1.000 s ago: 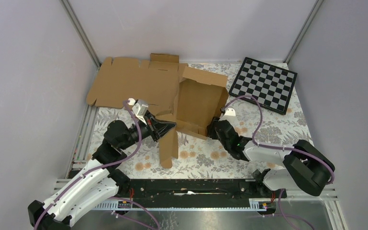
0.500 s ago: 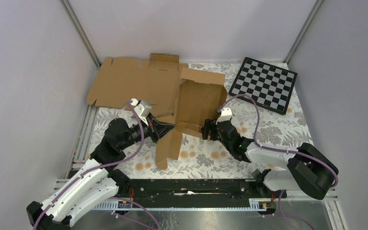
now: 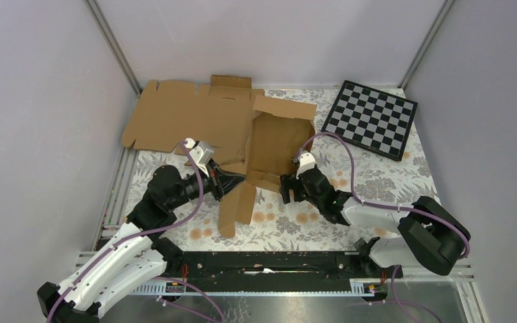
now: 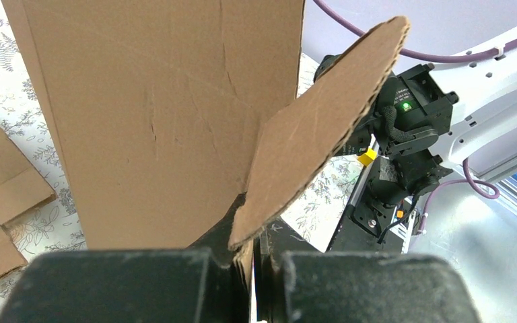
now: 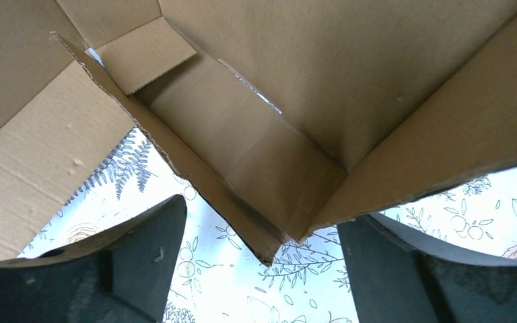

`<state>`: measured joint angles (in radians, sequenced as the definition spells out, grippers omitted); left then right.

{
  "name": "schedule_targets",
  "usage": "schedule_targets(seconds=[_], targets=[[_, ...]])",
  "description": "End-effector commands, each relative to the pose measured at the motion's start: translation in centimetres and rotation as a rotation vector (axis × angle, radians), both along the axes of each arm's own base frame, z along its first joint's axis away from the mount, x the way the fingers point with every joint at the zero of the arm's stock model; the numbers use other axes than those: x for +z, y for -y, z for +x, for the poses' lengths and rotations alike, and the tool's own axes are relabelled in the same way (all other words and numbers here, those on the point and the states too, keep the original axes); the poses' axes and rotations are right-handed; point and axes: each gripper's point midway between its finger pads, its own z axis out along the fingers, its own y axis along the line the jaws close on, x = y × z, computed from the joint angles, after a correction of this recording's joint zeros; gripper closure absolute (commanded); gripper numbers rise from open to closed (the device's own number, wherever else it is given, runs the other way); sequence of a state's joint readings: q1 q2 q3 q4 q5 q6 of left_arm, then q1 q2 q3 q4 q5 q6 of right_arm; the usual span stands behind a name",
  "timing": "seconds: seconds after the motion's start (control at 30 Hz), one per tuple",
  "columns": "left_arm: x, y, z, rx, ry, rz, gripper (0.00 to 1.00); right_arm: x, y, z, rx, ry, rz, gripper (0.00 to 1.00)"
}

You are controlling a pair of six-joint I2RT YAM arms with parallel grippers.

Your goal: Fold the paper box

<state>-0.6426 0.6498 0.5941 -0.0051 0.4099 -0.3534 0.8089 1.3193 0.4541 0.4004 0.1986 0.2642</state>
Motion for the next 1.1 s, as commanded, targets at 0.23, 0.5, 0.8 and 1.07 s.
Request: schedule_targets(seconds=[0.23, 0.5, 0.8, 1.07], targets=[[-0.6, 0.6, -1.2, -0.069, -0.048, 0.028, 1.00, 1.1, -0.1, 3.6, -0.186, 0.016, -0.014, 0.31], [-1.1, 0.6, -1.3, -0.079, -0.057, 0.047, 1.00, 0.0, 1.3, 5.1, -0.343, -0.003, -0.039, 0.31], [-1.3, 0.6, -1.3, -0.087, -0.059, 0.061, 1.00, -2.8, 2.7, 6.3, -0.416, -0.079, -0.127, 0.26], [-1.5, 0.7, -1.1, -0.087, -0.060, 0.072, 1.00, -4.2, 3.4, 6.3, -0.453, -0.111, -0.170, 0.20]])
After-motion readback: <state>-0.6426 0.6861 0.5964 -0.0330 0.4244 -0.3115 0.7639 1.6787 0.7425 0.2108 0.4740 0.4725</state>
